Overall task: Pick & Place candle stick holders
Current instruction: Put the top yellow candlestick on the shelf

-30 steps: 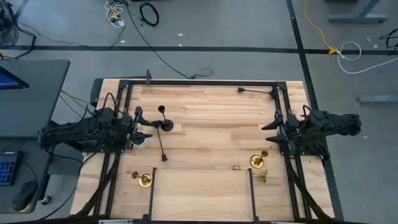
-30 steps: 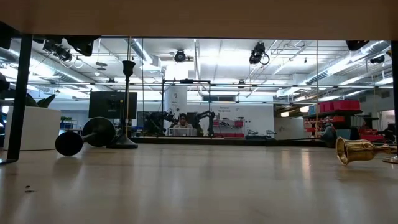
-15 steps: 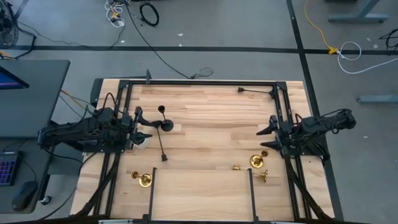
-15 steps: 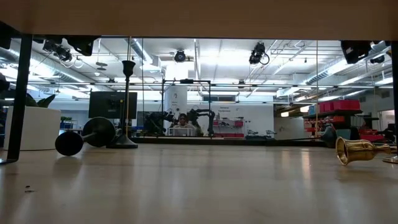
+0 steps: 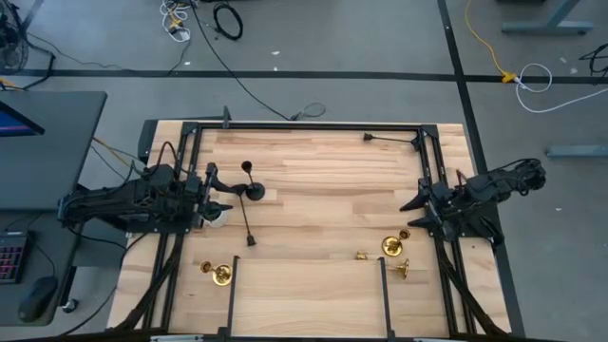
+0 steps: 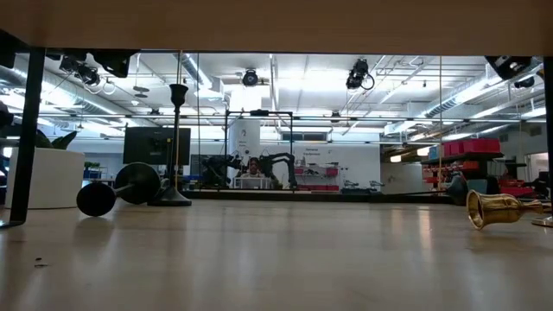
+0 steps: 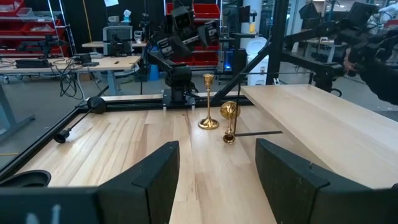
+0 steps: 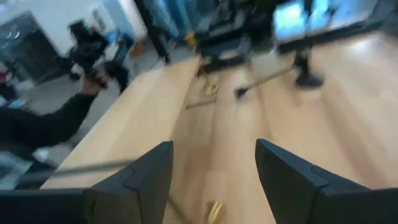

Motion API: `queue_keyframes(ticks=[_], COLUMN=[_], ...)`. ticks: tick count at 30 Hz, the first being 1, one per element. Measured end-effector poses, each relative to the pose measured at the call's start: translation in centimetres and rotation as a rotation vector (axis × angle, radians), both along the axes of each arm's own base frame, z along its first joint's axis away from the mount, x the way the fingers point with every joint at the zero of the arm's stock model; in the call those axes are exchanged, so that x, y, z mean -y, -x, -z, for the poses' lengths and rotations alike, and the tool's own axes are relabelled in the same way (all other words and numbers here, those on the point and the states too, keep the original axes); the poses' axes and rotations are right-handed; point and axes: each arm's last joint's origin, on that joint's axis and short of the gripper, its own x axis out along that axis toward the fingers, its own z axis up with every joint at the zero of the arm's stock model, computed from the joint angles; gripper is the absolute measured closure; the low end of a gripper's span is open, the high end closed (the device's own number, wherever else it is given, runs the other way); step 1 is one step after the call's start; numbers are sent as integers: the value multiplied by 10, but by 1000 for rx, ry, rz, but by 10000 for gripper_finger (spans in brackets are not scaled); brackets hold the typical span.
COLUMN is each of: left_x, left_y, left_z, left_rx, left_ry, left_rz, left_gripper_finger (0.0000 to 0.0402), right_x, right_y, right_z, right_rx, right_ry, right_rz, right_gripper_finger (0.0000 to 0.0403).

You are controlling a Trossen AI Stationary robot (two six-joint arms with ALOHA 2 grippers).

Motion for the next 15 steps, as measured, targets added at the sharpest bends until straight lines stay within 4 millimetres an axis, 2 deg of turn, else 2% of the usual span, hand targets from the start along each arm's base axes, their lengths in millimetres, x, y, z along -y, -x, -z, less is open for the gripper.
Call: queue_keyframes(ticks=[5,10,15], left_x=[0,0,0], left_y=[0,0,0], left_z=[0,0,0], left_rx=[0,0,-1], left_ry=[0,0,4], left_rz=[0,0,0], left_gripper_finger=[191,191,191], right_x=[-4,-9,-10], right_y=[-6,-14,-16], right_z=[1,-16,-30], right_rx=[-243,-420,-654], right_ry=[5,4,16], right_rz=[10,13,92], right_gripper_finger=[174,174,174])
